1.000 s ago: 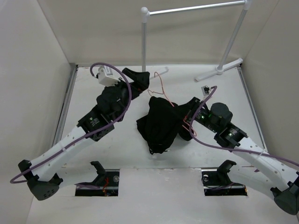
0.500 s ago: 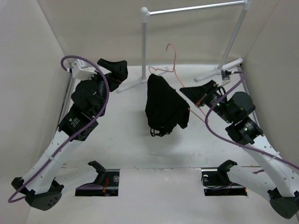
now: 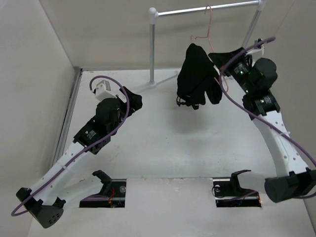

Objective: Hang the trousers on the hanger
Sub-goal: Place the hanger at the clothesline.

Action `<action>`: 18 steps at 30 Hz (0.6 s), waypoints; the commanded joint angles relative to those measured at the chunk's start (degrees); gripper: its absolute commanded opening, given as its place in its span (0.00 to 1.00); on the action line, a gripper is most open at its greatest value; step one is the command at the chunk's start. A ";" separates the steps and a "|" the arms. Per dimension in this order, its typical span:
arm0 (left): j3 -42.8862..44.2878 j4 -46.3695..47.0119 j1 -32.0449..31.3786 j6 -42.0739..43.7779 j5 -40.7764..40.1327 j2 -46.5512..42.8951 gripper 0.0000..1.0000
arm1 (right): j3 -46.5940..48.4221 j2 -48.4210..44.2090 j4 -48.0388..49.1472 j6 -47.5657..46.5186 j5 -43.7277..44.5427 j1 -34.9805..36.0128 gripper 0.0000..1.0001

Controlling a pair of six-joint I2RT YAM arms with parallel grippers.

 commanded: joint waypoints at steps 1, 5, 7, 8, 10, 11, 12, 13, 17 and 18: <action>-2.35 0.01 0.87 -2.03 3.60 -2.77 1.00 | 8.73 3.71 5.20 -2.30 1.28 -2.61 0.03; -4.99 0.01 0.96 -2.55 5.98 -3.38 1.00 | 15.76 10.13 4.23 -1.87 1.11 -6.92 0.03; -6.48 -0.25 0.70 -2.73 6.07 -3.73 1.00 | 18.67 12.95 3.97 -1.86 1.19 -8.07 0.03; -6.92 -0.43 0.61 -2.82 6.07 -3.74 1.00 | 20.42 14.52 3.45 -1.86 1.28 -8.77 0.03; -8.06 -0.61 0.43 -2.99 6.07 -4.00 1.00 | 24.02 17.77 1.87 -1.95 1.55 -9.83 0.03; -8.59 -0.69 0.34 -3.08 6.16 -4.17 1.00 | 25.78 19.36 1.08 -1.95 1.55 -10.27 0.03; -8.94 -0.70 0.34 -3.26 6.16 -4.35 1.00 | 27.36 20.85 0.46 -2.13 1.55 -10.53 0.03; -9.29 -0.70 0.43 -3.35 6.16 -4.44 1.00 | 28.95 22.26 -0.16 -2.30 1.63 -10.88 0.03; -9.91 -0.70 2.88 -3.35 8.26 -4.88 1.00 | 36.84 29.36 -3.58 -2.30 2.42 -12.46 0.03; -9.91 -0.70 3.07 -3.35 8.36 -4.96 1.00 | 37.13 29.57 -3.68 -2.30 2.51 -12.47 0.03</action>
